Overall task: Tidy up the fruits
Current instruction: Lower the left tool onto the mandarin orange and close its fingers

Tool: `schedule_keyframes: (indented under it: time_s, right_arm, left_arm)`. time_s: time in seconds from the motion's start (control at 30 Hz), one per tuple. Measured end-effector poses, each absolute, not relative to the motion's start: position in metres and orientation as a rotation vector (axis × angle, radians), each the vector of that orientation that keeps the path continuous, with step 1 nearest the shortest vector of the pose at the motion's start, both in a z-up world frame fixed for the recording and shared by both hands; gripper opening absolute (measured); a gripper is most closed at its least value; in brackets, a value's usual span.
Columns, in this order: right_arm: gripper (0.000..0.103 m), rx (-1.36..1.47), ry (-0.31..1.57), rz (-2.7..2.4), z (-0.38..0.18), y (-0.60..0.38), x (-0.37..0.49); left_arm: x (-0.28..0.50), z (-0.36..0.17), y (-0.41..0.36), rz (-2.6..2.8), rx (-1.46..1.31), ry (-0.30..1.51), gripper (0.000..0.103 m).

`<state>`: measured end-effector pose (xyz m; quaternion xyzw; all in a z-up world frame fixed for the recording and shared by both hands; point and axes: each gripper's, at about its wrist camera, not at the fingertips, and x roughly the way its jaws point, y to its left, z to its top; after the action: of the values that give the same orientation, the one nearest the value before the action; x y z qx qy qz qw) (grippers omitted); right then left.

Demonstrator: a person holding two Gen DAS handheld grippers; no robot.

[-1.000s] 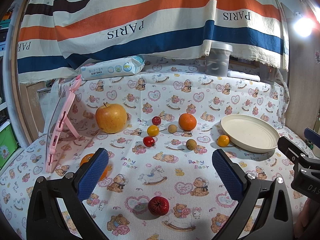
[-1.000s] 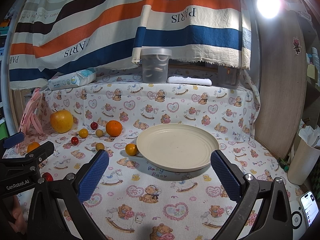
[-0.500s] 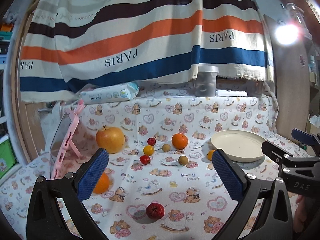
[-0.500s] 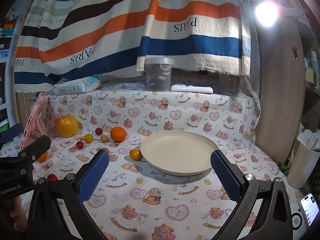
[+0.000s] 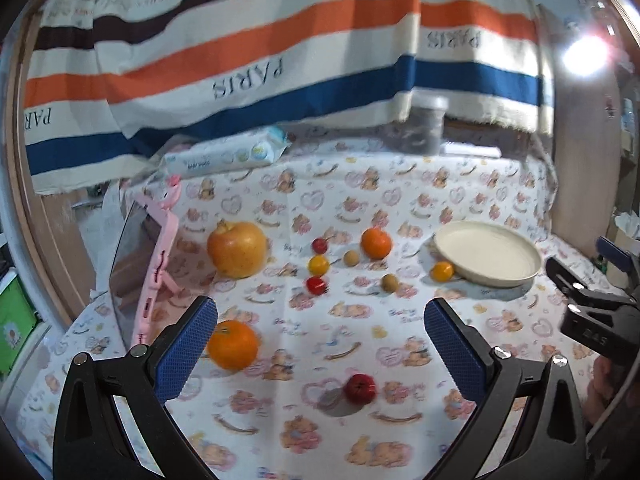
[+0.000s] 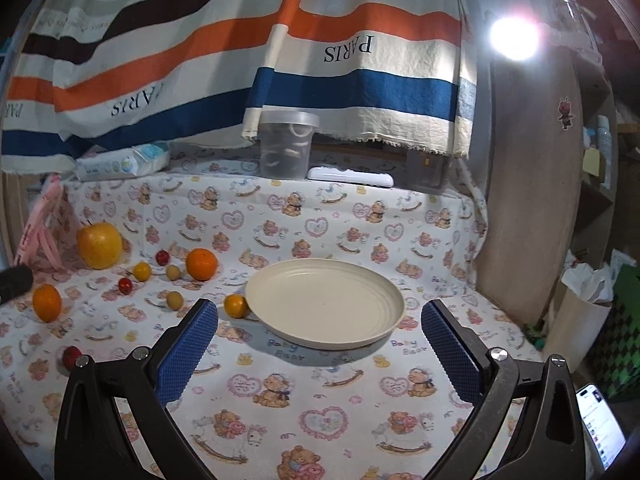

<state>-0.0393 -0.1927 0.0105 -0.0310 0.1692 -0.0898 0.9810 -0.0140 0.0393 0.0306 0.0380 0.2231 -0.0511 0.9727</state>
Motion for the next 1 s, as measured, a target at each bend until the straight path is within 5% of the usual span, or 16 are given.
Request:
schedule_keyframes:
  time_s: [0.23,0.47,0.63,0.87,1.0]
  right_arm:
    - [0.102,0.018,0.426,-0.100,0.019,-0.202,-0.032]
    - [0.102,0.035,0.495,-0.097,0.022,-0.207,-0.015]
    - [0.094,0.066,0.553,-0.070,0.019,-0.208,-0.001]
    - [0.092,0.065,0.572,-0.072,0.015,-0.209,0.003]
    - [0.092,0.052,0.567,-0.076,0.018,-0.208,0.002]
  left_arm:
    - [0.031,0.020,0.084,-0.070,-0.092,0.699,0.103]
    - [0.057,0.004,0.099,0.039,-0.080,0.761,0.103]
    - [0.084,-0.013,0.108,0.055,-0.109,0.863,0.083]
    - [0.093,-0.030,0.116,0.058,-0.158,0.914,0.079]
    - [0.099,-0.037,0.118,0.058,-0.186,0.950,0.063]
